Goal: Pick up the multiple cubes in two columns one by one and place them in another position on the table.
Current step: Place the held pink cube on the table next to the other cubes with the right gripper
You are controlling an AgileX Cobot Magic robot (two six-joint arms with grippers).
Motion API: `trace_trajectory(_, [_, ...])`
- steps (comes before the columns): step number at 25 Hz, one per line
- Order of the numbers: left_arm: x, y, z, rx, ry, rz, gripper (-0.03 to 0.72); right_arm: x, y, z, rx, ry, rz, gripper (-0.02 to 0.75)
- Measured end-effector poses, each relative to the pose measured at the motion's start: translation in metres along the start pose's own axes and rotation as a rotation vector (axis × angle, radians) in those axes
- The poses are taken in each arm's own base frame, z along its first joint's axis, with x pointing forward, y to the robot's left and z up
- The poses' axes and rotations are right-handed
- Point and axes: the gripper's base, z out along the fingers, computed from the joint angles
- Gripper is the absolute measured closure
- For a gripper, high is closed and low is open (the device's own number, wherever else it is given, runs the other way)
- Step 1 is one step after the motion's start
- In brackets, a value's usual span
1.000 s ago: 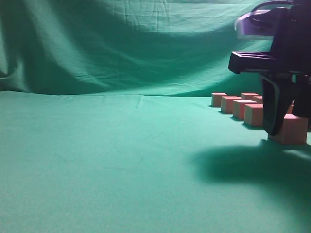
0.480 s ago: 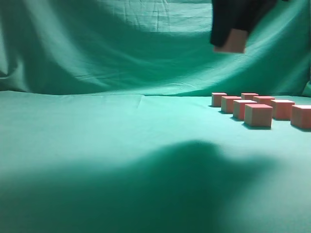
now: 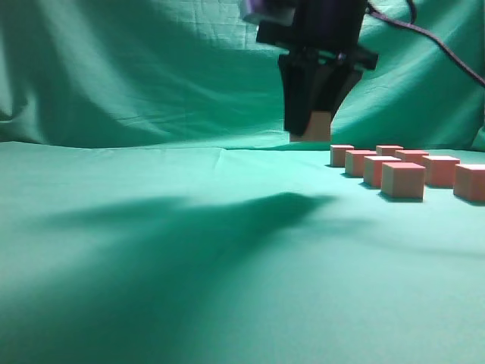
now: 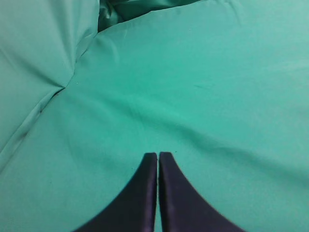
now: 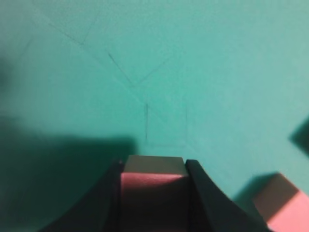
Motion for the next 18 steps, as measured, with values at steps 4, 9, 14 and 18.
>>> trace_trajectory(4, [0.0,0.0,0.0,0.0,0.0,0.0,0.688,-0.007,-0.005,0.022,-0.013,0.025,-0.026,0.491])
trace_trajectory(9, [0.0,0.0,0.0,0.0,0.0,0.0,0.688,-0.009,-0.009,0.038,-0.013,0.029,-0.049,0.491])
trace_trajectory(14, [0.0,0.0,0.0,0.0,0.0,0.0,0.688,-0.011,-0.01,0.04,-0.007,0.013,-0.068,0.491])
trace_trajectory(18, [0.0,0.0,0.0,0.0,0.0,0.0,0.688,-0.011,-0.01,0.045,-0.015,0.019,-0.059,0.491])
